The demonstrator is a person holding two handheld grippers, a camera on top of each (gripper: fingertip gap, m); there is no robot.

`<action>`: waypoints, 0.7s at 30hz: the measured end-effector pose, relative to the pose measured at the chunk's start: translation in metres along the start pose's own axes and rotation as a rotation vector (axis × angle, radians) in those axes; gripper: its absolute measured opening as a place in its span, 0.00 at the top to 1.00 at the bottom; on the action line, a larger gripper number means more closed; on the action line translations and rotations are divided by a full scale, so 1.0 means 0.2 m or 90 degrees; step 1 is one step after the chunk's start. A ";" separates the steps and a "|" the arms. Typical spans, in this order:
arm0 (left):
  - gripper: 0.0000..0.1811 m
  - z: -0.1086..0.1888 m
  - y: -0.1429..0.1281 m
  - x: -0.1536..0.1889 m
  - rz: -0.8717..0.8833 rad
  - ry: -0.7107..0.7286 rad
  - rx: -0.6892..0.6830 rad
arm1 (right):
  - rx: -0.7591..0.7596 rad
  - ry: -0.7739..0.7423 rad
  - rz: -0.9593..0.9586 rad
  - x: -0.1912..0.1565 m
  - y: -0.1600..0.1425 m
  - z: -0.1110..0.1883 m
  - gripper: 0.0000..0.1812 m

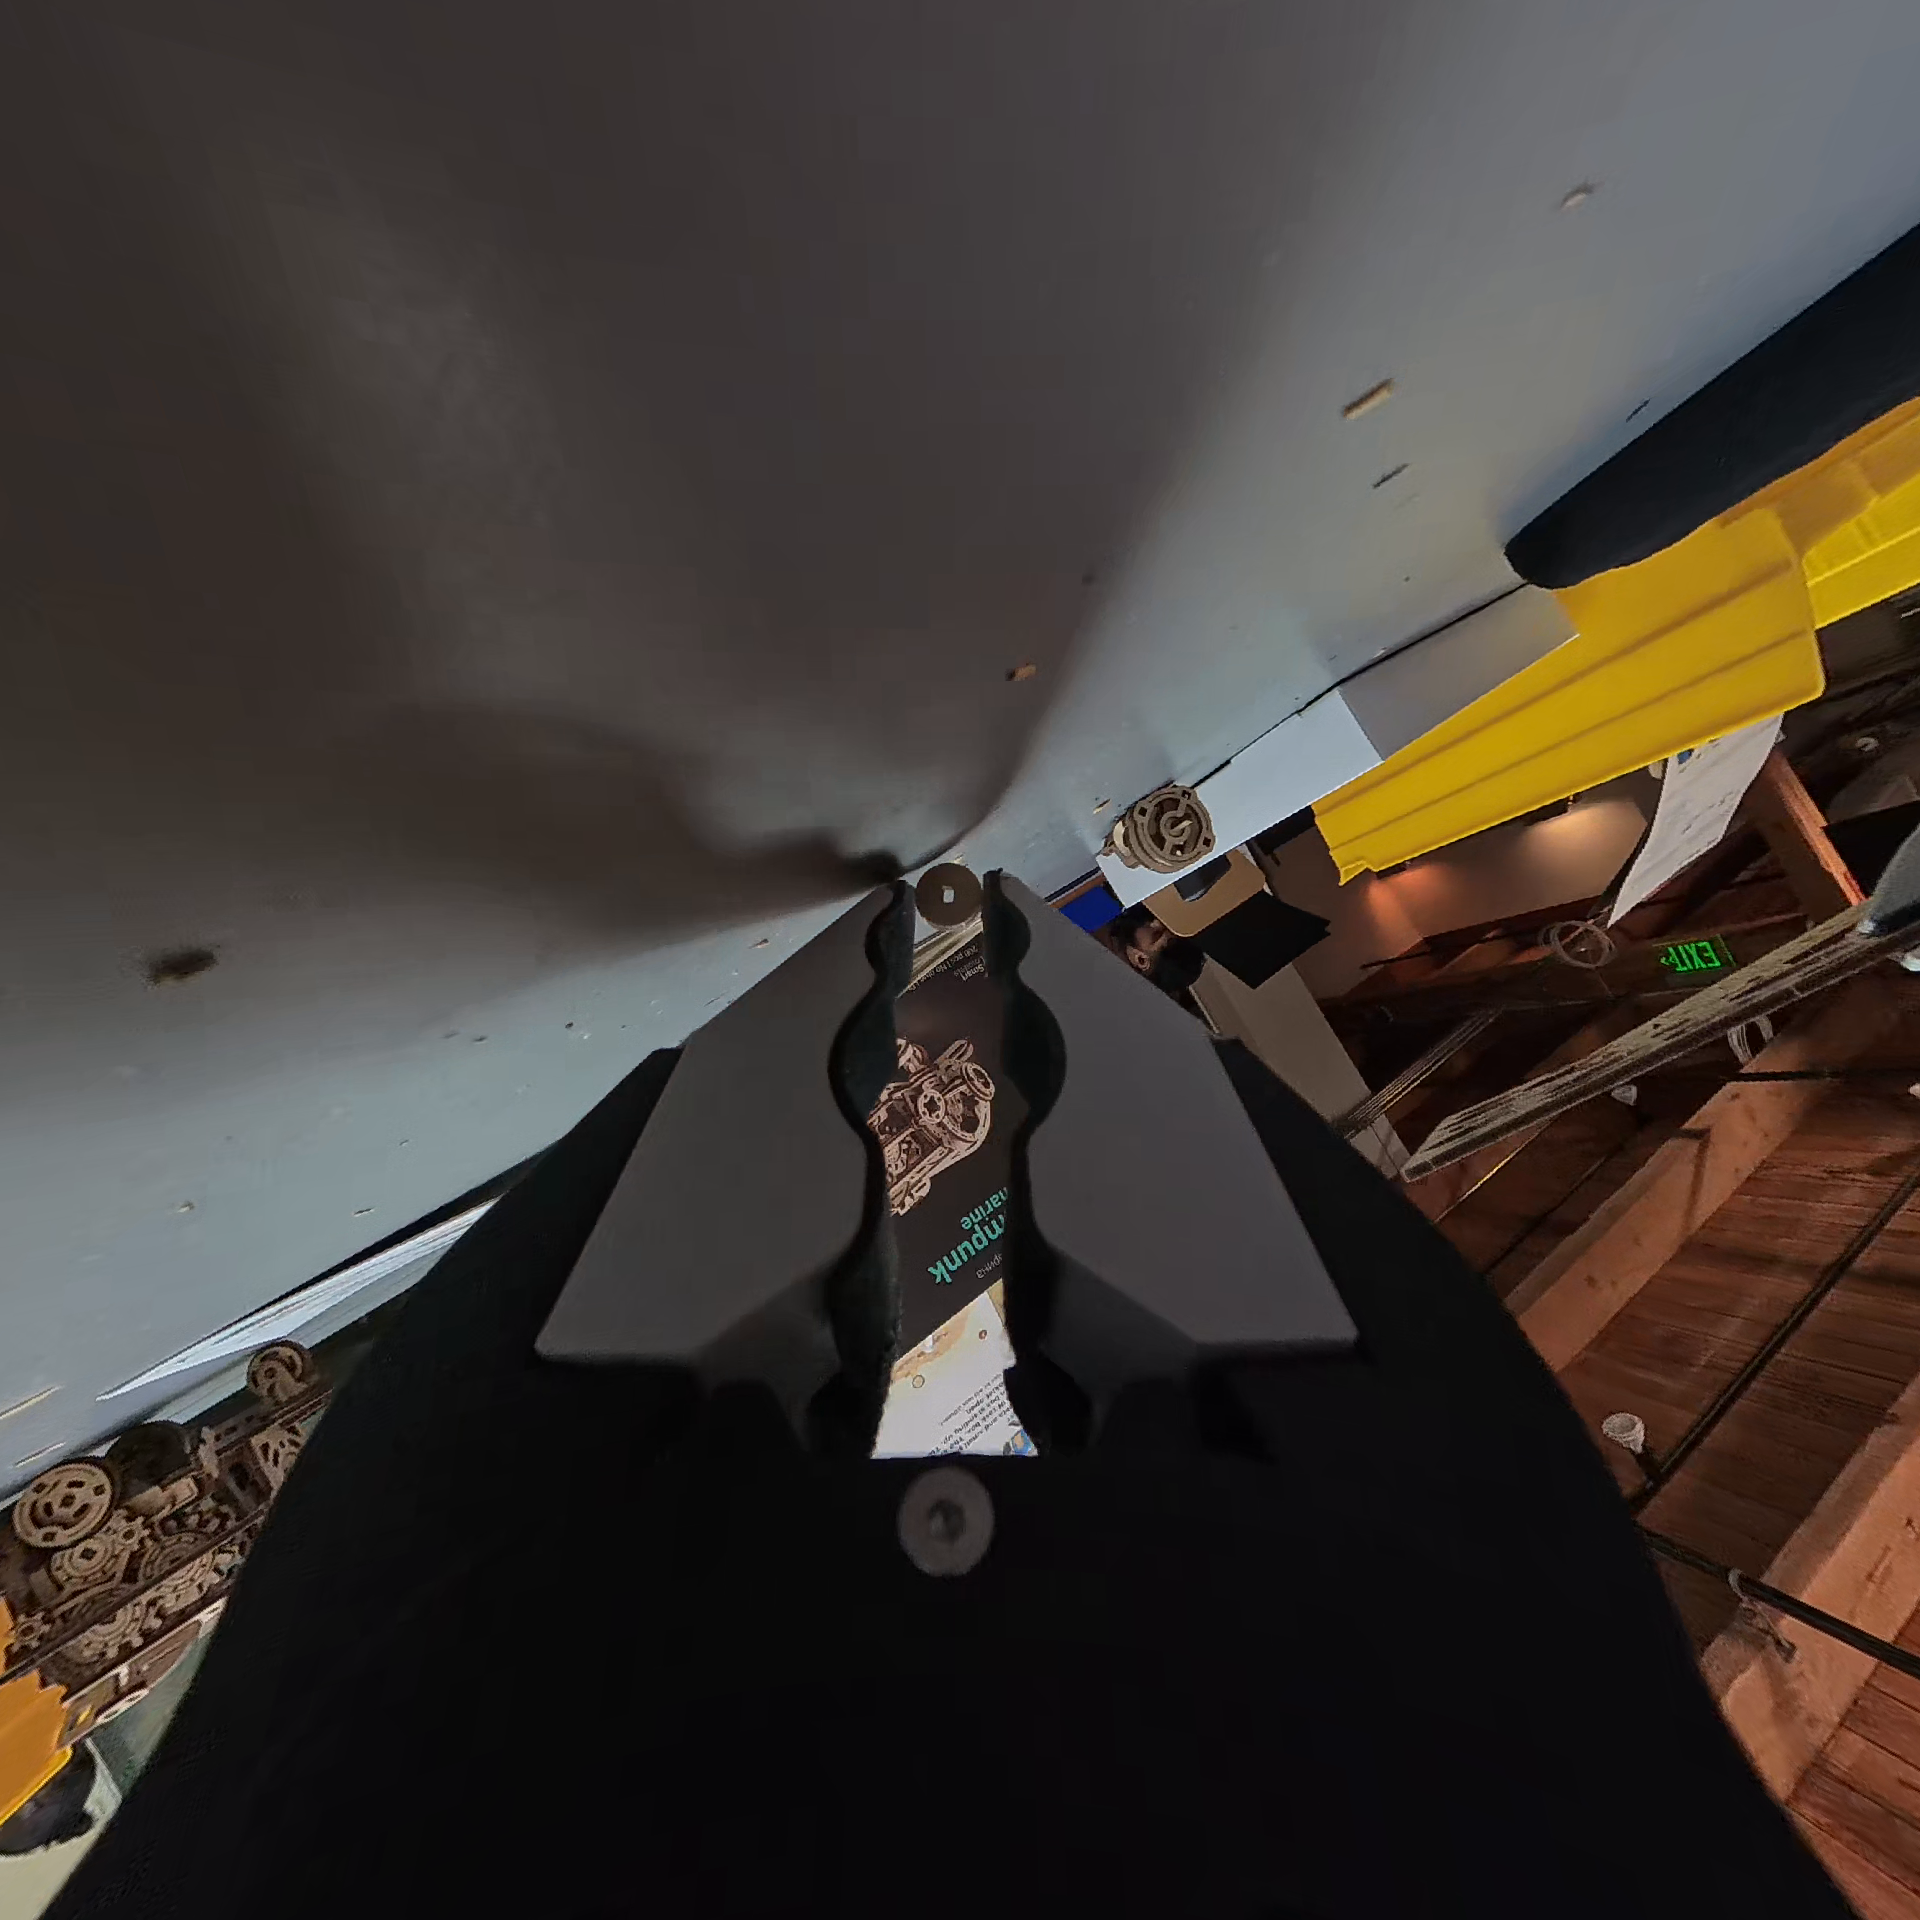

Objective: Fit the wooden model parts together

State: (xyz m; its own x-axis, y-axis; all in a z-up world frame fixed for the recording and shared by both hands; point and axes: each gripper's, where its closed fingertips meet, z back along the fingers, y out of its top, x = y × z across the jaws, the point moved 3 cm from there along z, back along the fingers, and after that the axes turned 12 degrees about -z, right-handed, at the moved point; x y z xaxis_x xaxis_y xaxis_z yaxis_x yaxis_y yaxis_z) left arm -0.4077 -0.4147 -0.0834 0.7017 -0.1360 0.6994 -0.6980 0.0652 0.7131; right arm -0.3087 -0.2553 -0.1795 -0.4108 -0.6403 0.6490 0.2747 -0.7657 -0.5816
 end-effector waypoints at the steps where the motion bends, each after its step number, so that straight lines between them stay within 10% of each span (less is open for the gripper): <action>1: 1.00 0.00 0.00 0.00 0.001 -0.001 -0.002 | 0.003 0.000 -0.001 0.00 0.00 0.01 0.92; 9: 0.99 0.01 -0.01 0.01 0.009 -0.008 -0.001 | 0.008 -0.006 -0.077 0.02 -0.04 0.06 0.88; 15: 0.99 0.01 -0.02 0.03 0.012 -0.016 0.000 | 0.055 0.137 -0.684 0.06 -0.12 0.03 0.90; 21: 0.99 0.00 -0.03 0.05 0.013 -0.023 -0.003 | 0.446 0.312 -1.104 0.34 0.03 0.02 0.90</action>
State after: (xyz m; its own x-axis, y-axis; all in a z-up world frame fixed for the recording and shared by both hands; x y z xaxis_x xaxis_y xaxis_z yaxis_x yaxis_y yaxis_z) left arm -0.3963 -0.4162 -0.0812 0.6813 -0.1709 0.7118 -0.7117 0.0732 0.6987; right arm -0.3321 -0.3043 -0.1366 -0.7120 0.7014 -0.0319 -0.4425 -0.4130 0.7960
